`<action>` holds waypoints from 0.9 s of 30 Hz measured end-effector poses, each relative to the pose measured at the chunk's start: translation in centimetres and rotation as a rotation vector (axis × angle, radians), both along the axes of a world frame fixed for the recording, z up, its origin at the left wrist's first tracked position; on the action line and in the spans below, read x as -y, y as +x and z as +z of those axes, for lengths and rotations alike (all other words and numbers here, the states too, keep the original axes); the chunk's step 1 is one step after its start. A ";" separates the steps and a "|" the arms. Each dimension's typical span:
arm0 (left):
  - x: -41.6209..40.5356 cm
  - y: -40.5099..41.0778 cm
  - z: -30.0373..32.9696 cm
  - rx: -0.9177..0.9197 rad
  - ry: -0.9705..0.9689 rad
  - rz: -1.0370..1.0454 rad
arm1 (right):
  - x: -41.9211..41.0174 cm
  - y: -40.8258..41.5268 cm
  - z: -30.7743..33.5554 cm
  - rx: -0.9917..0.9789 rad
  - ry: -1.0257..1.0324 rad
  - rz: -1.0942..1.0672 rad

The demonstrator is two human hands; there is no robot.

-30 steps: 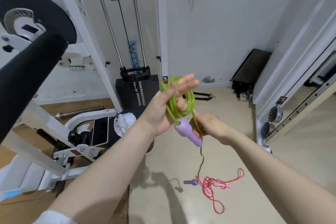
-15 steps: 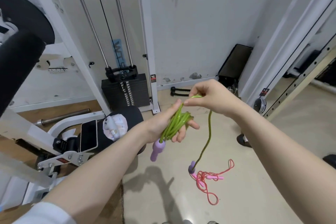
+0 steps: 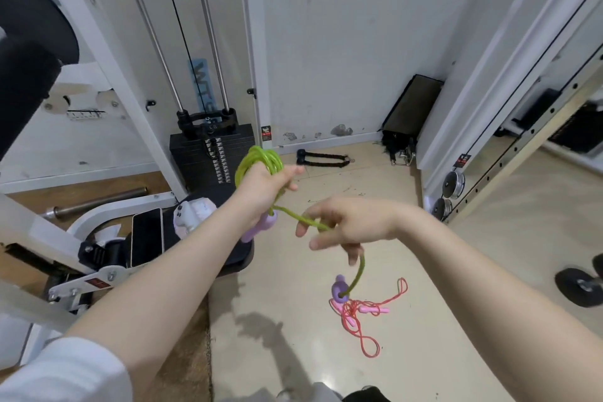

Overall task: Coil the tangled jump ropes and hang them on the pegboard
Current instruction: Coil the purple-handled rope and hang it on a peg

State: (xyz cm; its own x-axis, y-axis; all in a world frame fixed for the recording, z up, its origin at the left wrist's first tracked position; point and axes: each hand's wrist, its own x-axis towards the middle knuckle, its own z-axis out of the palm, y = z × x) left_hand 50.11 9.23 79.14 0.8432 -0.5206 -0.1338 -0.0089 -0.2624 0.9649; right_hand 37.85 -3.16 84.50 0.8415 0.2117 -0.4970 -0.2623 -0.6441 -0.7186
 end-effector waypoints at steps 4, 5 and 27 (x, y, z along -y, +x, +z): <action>-0.5 -1.9 -0.8 -0.220 -0.018 -0.285 | 1.4 1.3 1.9 0.453 -0.094 -0.229; -0.5 -2.4 -0.5 -0.309 -0.028 -0.373 | 2.0 1.6 1.7 0.504 -0.081 -0.316; -0.1 -0.3 1.0 -0.147 -0.264 -0.066 | -0.1 2.0 -3.0 0.298 -0.426 0.018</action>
State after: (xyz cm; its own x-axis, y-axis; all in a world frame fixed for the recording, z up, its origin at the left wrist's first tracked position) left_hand 49.77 9.37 80.10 0.7882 -0.6064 -0.1047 0.1271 -0.0061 0.9919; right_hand 39.87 -3.03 81.53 0.9577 0.0588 -0.2815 -0.0722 -0.8984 -0.4332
